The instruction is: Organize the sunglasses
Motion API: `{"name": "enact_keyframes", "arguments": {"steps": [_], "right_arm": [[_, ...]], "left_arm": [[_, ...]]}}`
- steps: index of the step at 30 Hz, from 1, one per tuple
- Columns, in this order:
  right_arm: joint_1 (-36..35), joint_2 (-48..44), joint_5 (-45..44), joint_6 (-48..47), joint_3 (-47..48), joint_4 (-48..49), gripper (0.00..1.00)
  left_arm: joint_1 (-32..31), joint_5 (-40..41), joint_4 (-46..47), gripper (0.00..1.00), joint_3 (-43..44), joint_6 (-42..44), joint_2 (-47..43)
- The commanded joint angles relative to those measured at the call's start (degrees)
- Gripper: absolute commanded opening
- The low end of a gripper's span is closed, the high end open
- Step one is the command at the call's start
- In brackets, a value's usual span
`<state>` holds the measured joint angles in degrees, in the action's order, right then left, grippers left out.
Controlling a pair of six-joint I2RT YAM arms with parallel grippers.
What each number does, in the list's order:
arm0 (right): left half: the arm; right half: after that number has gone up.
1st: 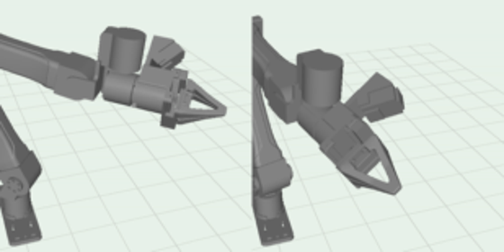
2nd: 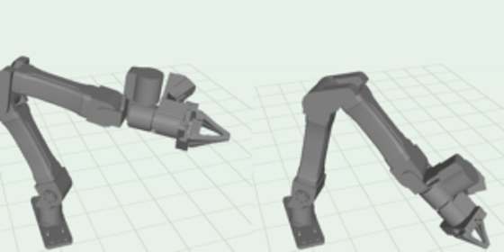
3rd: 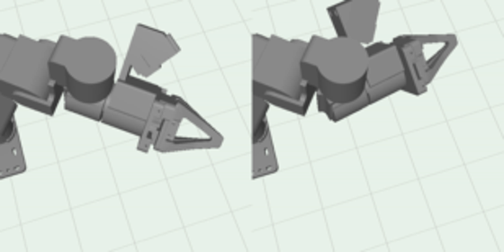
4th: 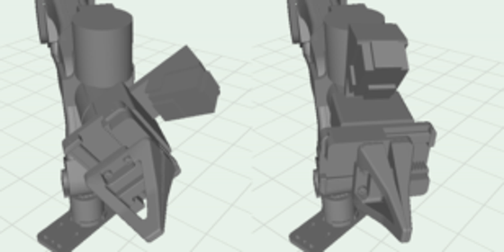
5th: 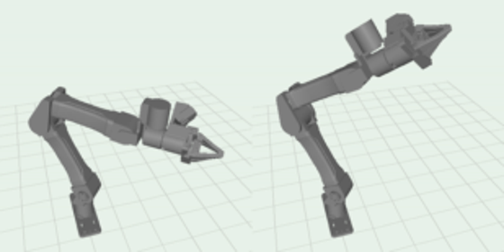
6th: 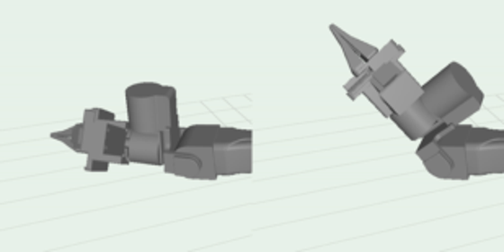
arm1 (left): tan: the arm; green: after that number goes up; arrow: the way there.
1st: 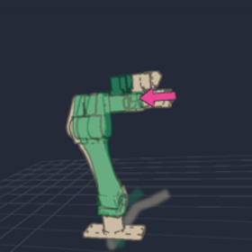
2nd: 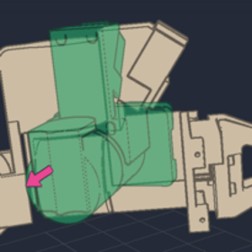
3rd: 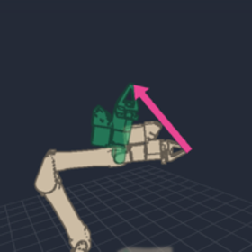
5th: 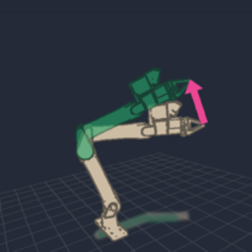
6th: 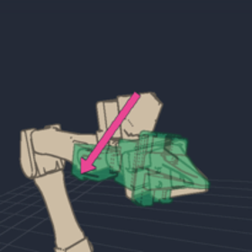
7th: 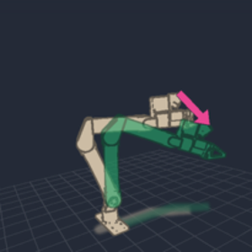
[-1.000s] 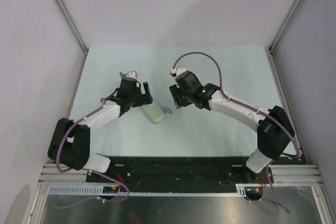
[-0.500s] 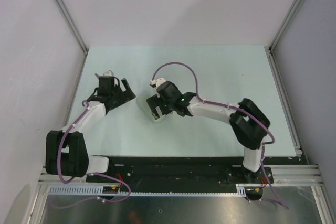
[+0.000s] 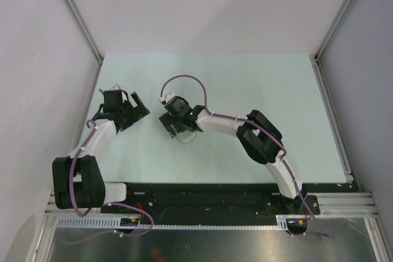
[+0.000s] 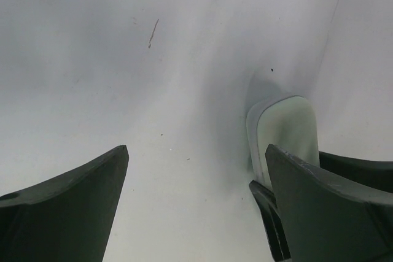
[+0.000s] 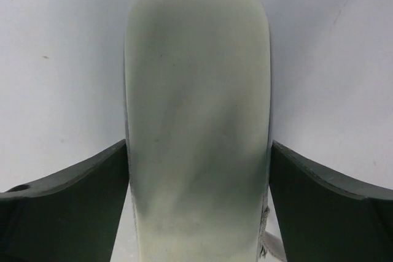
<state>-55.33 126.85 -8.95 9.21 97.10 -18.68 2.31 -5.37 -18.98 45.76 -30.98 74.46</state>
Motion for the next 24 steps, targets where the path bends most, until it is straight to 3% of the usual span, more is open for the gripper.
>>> {"name": "enact_keyframes", "arguments": {"steps": [1, 4, 7, 14, 21, 24], "right_arm": [[0.4, 0.8, -3.1, 1.6, 3.2, -5.4, 0.80], [1.3, -0.5, -4.4, 4.2, 2.5, -6.3, 0.68], [2.2, -2.4, -7.9, 8.7, -0.1, -6.8, 0.64], [6.4, -9.1, -21.4, 21.5, -8.9, -10.3, 0.62], [10.9, -14.8, -23.7, 24.7, -15.7, -11.7, 0.74], [11.2, -15.1, -22.5, 22.0, -16.5, -10.2, 0.90]], "left_arm": [[1.4, -2.5, 0.0, 1.00, 1.5, 0.3, 0.0], [1.6, -2.9, 0.0, 1.00, 1.6, 0.2, 0.3], [1.5, -3.4, 0.0, 1.00, 1.7, 0.2, 0.9], [1.5, -5.4, 0.1, 1.00, 1.4, 0.0, 1.3], [0.5, -6.6, 0.0, 1.00, 1.2, 0.5, 0.9], [-0.8, -6.2, 0.0, 1.00, 1.7, 1.0, 0.6]]}}
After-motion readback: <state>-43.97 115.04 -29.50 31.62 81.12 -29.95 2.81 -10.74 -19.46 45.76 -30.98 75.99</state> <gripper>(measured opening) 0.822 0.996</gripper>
